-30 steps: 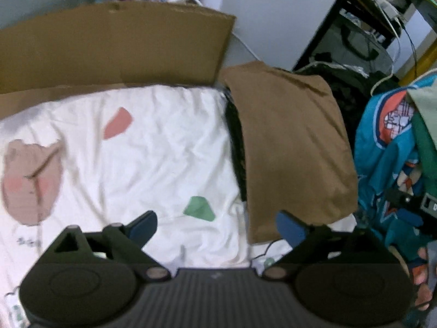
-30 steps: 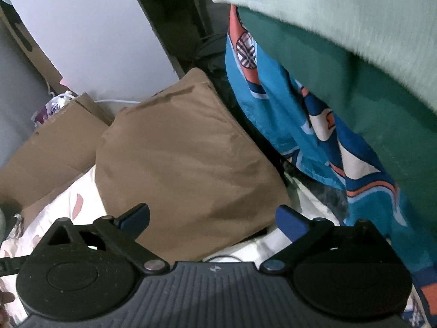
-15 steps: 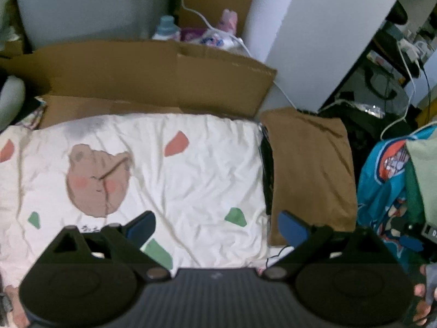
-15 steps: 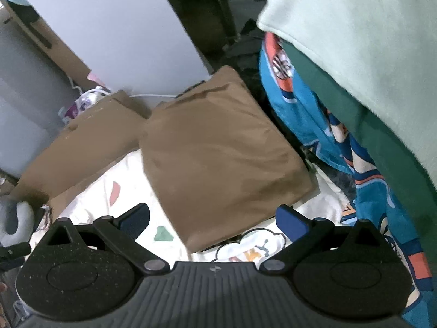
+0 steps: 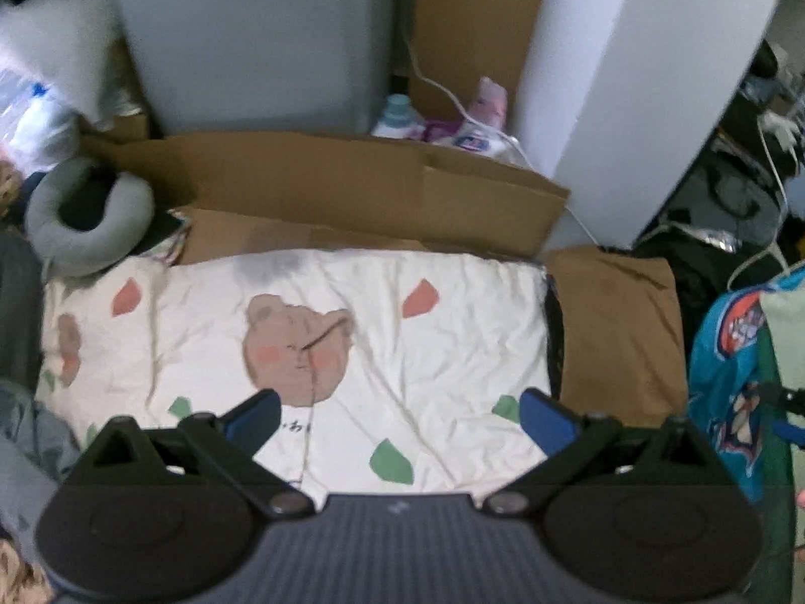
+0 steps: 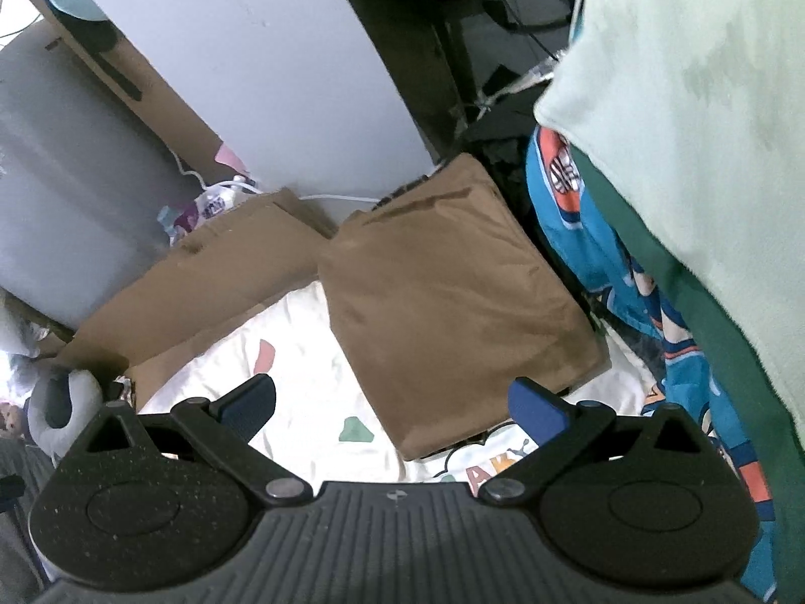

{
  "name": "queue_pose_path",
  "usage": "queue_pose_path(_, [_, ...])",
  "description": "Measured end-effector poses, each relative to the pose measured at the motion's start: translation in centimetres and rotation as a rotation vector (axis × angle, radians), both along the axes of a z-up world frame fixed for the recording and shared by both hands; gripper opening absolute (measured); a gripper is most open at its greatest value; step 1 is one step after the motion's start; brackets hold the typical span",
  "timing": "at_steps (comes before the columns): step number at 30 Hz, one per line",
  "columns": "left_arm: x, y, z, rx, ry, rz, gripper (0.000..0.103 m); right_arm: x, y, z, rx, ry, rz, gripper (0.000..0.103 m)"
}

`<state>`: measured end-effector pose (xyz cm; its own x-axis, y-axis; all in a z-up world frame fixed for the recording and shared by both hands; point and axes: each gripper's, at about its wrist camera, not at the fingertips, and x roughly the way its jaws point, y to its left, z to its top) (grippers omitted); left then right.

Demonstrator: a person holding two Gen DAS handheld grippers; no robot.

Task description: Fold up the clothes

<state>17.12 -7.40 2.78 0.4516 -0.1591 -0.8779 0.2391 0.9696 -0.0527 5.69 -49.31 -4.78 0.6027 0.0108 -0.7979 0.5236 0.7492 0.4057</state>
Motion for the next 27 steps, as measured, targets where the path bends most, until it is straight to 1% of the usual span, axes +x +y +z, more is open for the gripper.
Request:
queue_pose_path(2, [-0.4, 1.2, 1.2, 0.009, -0.007, 0.026, 0.102, 0.1, 0.3, 1.0, -0.001, -0.006, 0.015, 0.102])
queue_pose_path(6, [-1.4, 4.0, 3.7, 0.027, -0.035, 0.071, 0.102, 0.4, 0.9, 3.0, 0.046, -0.007, 0.046, 0.102])
queue_pose_path(9, [-2.1, 6.3, 5.2, 0.030, -0.036, 0.117, 0.102, 0.9, 2.2, 4.8, 0.032, -0.009, 0.092, 0.102])
queue_pose_path(11, [-2.6, 7.8, 6.3, 0.042, -0.042, 0.148, 0.102, 1.0, 2.9, 5.5, 0.048, -0.015, 0.106, 0.102])
queue_pose_path(13, [-3.1, 9.2, 7.2, 0.058, -0.052, 0.181, 0.102, 1.3, 3.7, 6.2, 0.042, -0.006, 0.113, 0.102])
queue_pose_path(17, [-4.7, 11.9, 9.2, 0.062, -0.085, 0.217, 0.103, 1.5, 5.7, 7.4, 0.034, 0.007, 0.153, 0.102])
queue_pose_path(22, [-7.2, 15.2, 10.7, 0.061, -0.103, 0.270, 0.102, 1.6, 9.0, 9.5, 0.007, -0.007, 0.229, 0.102])
queue_pose_path(27, [-9.6, 17.9, 11.6, 0.048, -0.106, 0.308, 0.103, 1.4, 11.8, 11.4, -0.009, -0.019, 0.291, 0.102])
